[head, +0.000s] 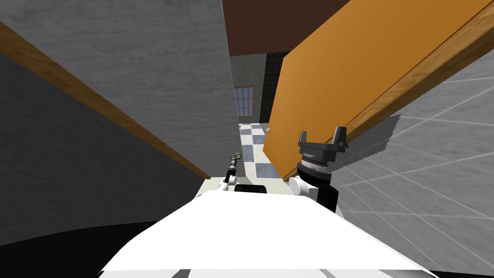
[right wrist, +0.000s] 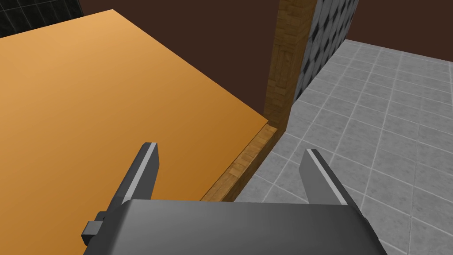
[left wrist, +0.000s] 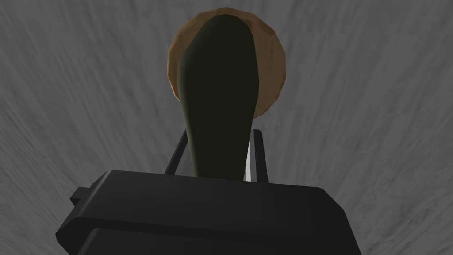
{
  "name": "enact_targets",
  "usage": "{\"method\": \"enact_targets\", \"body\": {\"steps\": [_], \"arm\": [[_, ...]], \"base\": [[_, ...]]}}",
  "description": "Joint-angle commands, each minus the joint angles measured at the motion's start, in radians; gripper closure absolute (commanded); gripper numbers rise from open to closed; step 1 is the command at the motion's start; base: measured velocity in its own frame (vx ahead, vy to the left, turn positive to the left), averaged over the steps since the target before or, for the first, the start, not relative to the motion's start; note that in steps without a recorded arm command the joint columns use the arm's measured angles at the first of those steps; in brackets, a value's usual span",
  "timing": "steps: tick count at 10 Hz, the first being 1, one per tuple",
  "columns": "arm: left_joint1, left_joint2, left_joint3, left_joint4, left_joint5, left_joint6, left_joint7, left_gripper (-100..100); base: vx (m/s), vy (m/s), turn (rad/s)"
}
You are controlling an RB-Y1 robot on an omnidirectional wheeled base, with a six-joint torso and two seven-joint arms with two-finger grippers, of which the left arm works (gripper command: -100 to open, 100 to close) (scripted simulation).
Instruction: Push the door open
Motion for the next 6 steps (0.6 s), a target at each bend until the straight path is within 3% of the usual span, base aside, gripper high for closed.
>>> {"method": "enact_targets", "body": {"steps": [1, 6], "arm": [[0.007, 0.013, 0.011, -0.030, 0.004, 0.000, -0.005, 100], [0.007, 0.041, 0.063, -0.023, 0.030, -0.007, -0.017, 100]], "base": [[0.119, -0.037, 0.012], [0.185, -0.064, 0.049]]}}
